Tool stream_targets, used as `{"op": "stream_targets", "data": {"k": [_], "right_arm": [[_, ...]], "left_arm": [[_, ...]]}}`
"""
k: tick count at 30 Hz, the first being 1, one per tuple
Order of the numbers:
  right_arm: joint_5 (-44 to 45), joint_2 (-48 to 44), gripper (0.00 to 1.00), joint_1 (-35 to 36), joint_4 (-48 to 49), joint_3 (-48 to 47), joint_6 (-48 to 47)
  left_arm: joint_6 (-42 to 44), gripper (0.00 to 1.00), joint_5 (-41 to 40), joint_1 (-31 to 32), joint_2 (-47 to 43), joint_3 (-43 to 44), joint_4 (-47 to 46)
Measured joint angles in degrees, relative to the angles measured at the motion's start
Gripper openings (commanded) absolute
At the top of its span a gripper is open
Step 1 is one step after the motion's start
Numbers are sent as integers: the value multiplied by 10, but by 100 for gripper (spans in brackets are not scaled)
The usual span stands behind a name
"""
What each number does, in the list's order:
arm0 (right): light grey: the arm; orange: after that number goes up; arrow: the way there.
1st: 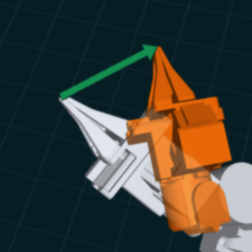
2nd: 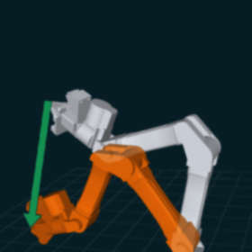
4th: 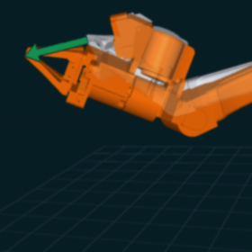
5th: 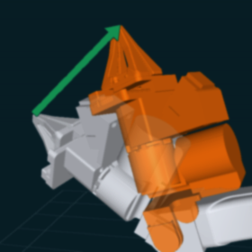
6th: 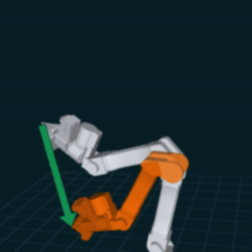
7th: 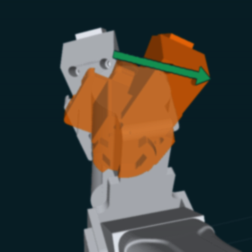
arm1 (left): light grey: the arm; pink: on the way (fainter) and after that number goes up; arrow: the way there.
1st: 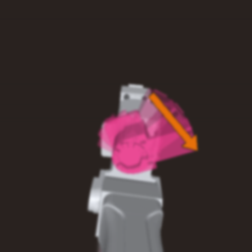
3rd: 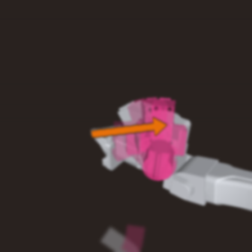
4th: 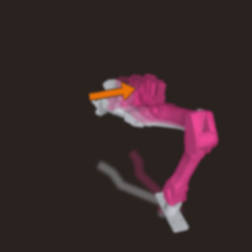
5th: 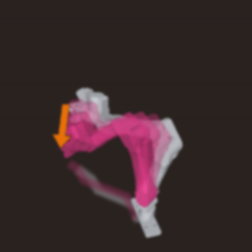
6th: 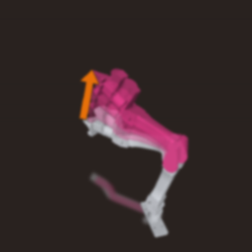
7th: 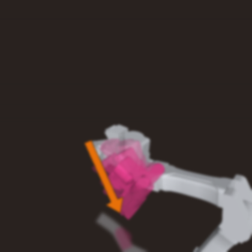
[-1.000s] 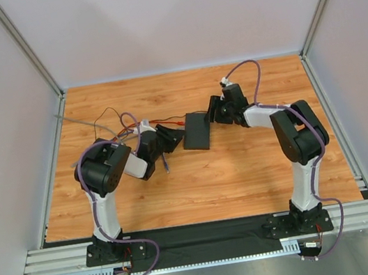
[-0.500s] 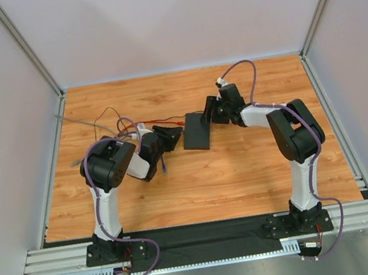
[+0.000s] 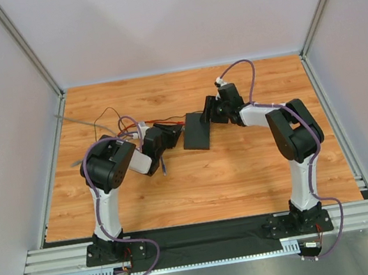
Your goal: Pull the plug from the switch port
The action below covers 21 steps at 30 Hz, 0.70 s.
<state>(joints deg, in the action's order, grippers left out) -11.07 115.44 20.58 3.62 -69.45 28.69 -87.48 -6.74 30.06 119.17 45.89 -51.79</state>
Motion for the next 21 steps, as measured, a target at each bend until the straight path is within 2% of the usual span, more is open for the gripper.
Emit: {"op": "stream_targets", "data": {"k": [12, 21], "right_arm": [[1, 1, 57, 0, -7, -4, -1], [1, 4, 57, 0, -8, -9, -1]], "left_arm": [[-23, 43, -13, 11, -3, 19, 44], [-26, 33, -16, 13, -5, 23, 61]]}}
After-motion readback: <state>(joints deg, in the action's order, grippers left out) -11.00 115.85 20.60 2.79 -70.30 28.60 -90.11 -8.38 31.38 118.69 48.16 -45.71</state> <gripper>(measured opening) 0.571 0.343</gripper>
